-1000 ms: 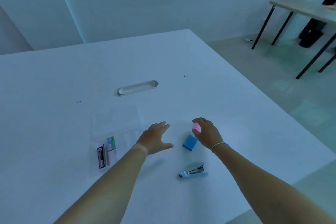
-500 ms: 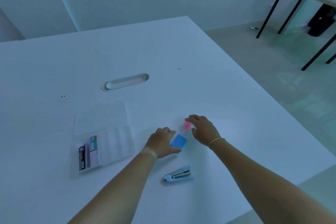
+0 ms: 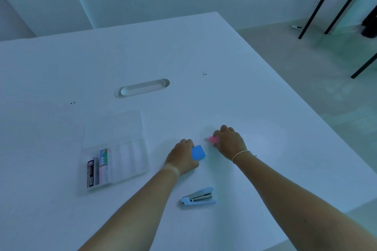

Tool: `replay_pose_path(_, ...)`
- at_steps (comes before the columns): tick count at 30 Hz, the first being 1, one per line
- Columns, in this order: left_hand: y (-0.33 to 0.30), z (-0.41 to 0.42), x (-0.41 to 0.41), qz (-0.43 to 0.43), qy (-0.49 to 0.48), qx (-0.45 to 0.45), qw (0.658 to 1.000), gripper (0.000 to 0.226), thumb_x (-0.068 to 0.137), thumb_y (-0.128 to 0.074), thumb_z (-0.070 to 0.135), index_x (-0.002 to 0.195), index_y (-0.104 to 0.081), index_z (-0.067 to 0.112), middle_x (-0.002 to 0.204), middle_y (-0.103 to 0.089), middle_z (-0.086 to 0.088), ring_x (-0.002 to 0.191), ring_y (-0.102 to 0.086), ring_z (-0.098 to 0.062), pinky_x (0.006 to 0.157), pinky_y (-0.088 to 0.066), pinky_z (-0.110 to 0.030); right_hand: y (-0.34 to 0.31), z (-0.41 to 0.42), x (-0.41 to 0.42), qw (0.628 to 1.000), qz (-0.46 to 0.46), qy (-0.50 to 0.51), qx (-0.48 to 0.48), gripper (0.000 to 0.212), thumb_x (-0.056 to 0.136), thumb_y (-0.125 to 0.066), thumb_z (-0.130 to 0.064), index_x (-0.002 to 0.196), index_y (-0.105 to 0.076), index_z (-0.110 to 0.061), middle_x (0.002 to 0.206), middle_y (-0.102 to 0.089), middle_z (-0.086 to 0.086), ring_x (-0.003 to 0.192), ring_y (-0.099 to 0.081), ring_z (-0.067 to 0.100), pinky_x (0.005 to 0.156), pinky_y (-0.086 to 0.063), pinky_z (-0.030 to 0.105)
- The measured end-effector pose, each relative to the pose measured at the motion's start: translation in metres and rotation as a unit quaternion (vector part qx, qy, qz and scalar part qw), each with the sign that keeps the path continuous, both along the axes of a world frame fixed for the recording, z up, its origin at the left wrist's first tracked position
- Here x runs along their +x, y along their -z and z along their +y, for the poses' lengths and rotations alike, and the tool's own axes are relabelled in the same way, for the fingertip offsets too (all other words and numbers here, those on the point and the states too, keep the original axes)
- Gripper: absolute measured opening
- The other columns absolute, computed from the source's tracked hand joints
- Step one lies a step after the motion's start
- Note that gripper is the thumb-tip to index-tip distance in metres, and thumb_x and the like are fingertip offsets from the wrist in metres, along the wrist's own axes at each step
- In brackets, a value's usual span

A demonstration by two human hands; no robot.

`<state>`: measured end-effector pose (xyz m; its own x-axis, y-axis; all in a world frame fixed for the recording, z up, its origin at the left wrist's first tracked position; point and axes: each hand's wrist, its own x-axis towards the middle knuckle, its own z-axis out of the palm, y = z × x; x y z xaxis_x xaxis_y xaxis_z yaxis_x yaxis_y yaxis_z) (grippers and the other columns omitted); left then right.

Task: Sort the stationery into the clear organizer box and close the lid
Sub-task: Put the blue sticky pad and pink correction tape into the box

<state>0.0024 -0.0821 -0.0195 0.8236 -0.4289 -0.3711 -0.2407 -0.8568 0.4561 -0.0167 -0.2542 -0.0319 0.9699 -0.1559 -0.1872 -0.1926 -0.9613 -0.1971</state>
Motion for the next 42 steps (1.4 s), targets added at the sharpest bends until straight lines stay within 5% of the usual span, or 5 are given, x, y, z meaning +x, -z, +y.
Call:
replay_pose_path(13, -0.036, 0.077, 0.026, 0.037, -0.238, -0.184, 0.953, 0.034, 0.073, -0.069, 0.016, 0.098, -0.046, 0.01, 0.101, -0.052, -0.007, 0.083, -0.05, -0.021, 0.053, -0.038, -0.021, -0.033, 0.077, 0.025, 0.984, -0.014, 0.055, 0.17, 0.031, 0.085, -0.058, -0.023, 0.112, -0.06, -0.008, 0.114, -0.06, 0.014, 0.105, -0.056, 0.03, 0.089, -0.046, 0.035)
replay_pose_path(26, -0.035, 0.2, 0.025, 0.086, -0.421, -0.289, 0.855, 0.041, 0.085, -0.052, 0.0, 0.126, -0.053, 0.005, 0.117, -0.056, -0.014, 0.078, -0.062, -0.026, 0.07, -0.055, -0.024, -0.045, 0.194, 0.038, 0.95, 0.015, 0.045, 0.308, 0.026, 0.087, -0.053, -0.035, 0.096, -0.062, -0.012, 0.09, -0.064, 0.007, 0.079, -0.054, 0.019, 0.072, -0.041, 0.027)
replay_pose_path(34, -0.029, 0.219, 0.024, 0.077, -0.452, -0.272, 0.846, 0.006, 0.086, -0.055, 0.004, 0.09, -0.059, 0.005, 0.113, -0.06, -0.014, 0.089, -0.06, -0.024, 0.067, -0.058, -0.027, -0.047, 0.231, 0.039, 0.945, 0.039, 0.022, 0.325, 0.019, 0.083, -0.059, -0.018, 0.099, -0.06, -0.007, 0.074, -0.056, -0.001, 0.071, -0.051, 0.017, 0.057, -0.038, 0.02)
replay_pose_path(38, -0.028, 0.216, 0.025, 0.057, -0.435, -0.241, 0.865, 0.033, 0.082, -0.052, 0.002, 0.051, -0.044, 0.013, 0.07, -0.053, -0.006, 0.053, -0.046, -0.013, 0.029, -0.03, -0.004, -0.046, 0.236, 0.041, 0.948, 0.036, 0.001, 0.316, 0.011, 0.082, -0.061, -0.016, 0.088, -0.053, -0.014, 0.082, -0.055, 0.002, 0.072, -0.048, 0.017, 0.055, -0.035, 0.017)
replay_pose_path(42, -0.025, 0.211, 0.028, 0.062, -0.438, -0.21, 0.872, 0.028, 0.079, -0.054, 0.004, 0.053, -0.045, 0.012, 0.067, -0.055, -0.009, 0.063, -0.053, -0.022, 0.054, -0.042, -0.013, -0.044, 0.236, 0.041, 0.945, 0.042, 0.005, 0.324, 0.02, 0.083, -0.059, -0.016, 0.102, -0.054, -0.014, 0.077, -0.056, 0.002, 0.061, -0.048, 0.013, 0.054, -0.036, 0.018)
